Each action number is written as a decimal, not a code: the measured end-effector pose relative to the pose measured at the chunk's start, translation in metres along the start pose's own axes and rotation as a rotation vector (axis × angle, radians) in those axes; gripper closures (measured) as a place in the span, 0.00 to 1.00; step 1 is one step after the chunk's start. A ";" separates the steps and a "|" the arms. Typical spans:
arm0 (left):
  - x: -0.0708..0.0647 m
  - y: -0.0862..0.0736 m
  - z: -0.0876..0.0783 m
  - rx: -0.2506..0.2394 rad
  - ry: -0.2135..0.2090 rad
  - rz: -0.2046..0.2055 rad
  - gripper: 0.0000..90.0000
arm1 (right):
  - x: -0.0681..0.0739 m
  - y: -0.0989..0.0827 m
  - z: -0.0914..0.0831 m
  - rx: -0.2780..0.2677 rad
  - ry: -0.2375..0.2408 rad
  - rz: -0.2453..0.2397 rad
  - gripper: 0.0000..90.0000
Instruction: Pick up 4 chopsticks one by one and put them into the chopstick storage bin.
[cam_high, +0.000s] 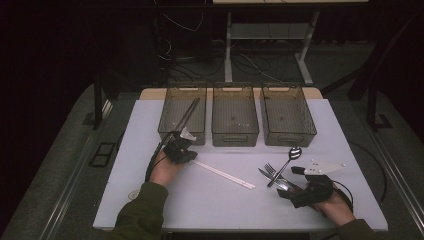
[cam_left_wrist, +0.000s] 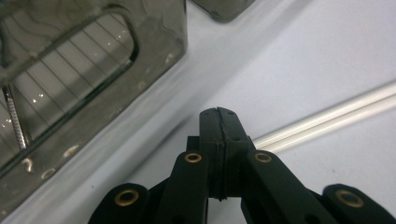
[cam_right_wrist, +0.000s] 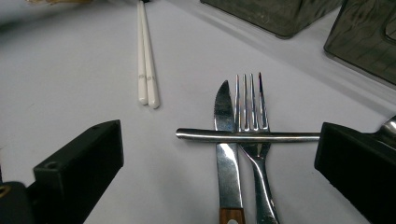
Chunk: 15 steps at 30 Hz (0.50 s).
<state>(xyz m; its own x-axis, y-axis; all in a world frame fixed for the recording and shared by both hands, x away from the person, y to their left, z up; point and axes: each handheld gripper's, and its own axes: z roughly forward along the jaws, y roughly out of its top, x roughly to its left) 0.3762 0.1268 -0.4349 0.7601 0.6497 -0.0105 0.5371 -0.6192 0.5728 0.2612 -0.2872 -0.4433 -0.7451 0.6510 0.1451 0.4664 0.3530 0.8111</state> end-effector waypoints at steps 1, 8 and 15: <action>-0.001 -0.001 -0.001 0.008 -0.003 -0.001 0.99 | 0.000 0.000 0.000 0.000 0.000 -0.001 0.02; -0.004 -0.007 -0.006 0.010 -0.015 -0.008 0.99 | 0.000 0.000 -0.001 -0.002 -0.002 -0.003 0.02; -0.008 -0.012 -0.010 0.013 -0.019 -0.018 0.99 | 0.000 0.000 -0.001 -0.005 -0.001 -0.005 0.02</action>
<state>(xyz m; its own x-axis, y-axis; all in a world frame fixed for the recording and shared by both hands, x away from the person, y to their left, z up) 0.3599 0.1331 -0.4338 0.7572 0.6522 -0.0367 0.5554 -0.6133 0.5616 0.2608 -0.2878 -0.4426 -0.7470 0.6499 0.1401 0.4599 0.3529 0.8148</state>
